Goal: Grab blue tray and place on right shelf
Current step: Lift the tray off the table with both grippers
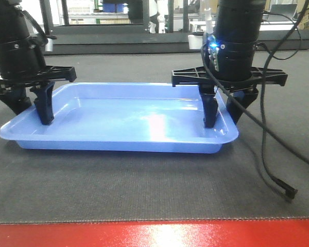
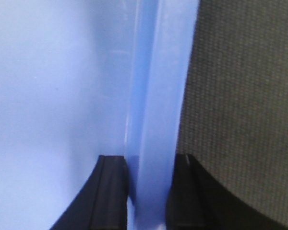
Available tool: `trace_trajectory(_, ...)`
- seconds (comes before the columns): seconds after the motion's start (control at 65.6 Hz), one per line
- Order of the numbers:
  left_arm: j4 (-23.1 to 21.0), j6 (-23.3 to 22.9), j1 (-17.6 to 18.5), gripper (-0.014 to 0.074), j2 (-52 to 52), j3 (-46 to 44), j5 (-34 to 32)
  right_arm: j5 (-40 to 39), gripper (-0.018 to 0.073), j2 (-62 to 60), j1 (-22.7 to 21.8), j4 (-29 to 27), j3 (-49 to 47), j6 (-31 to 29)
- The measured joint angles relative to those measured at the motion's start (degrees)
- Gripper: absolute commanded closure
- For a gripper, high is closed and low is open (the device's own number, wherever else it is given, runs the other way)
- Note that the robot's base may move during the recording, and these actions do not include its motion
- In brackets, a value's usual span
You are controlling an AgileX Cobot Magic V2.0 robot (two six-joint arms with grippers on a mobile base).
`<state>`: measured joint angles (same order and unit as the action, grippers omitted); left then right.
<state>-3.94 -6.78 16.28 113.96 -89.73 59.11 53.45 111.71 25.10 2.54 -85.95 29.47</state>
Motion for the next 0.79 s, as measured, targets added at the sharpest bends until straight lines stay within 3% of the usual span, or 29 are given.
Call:
trace_trajectory(0.198,-0.3,0.0,0.0,0.0640,-1.9,-4.0,5.6,1.3,0.0502,-4.8,0.0,0.6,0.0,0.0)
trace_trajectory(0.381,-1.0,-0.1,0.0,0.0640,-11.6,-4.7,8.3,3.9,0.0502,-13.5,0.5,1.9,0.0,-0.7)
trace_trajectory(0.64,-1.1,-1.0,0.7,0.0640,-27.5,0.4,12.4,8.0,0.0502,-27.2,7.4,6.3,3.8,-0.7)
trace_trajectory(0.793,-0.7,-3.0,3.5,0.0640,-33.8,4.6,13.0,11.2,0.0502,-32.6,10.2,7.0,4.9,-0.7)
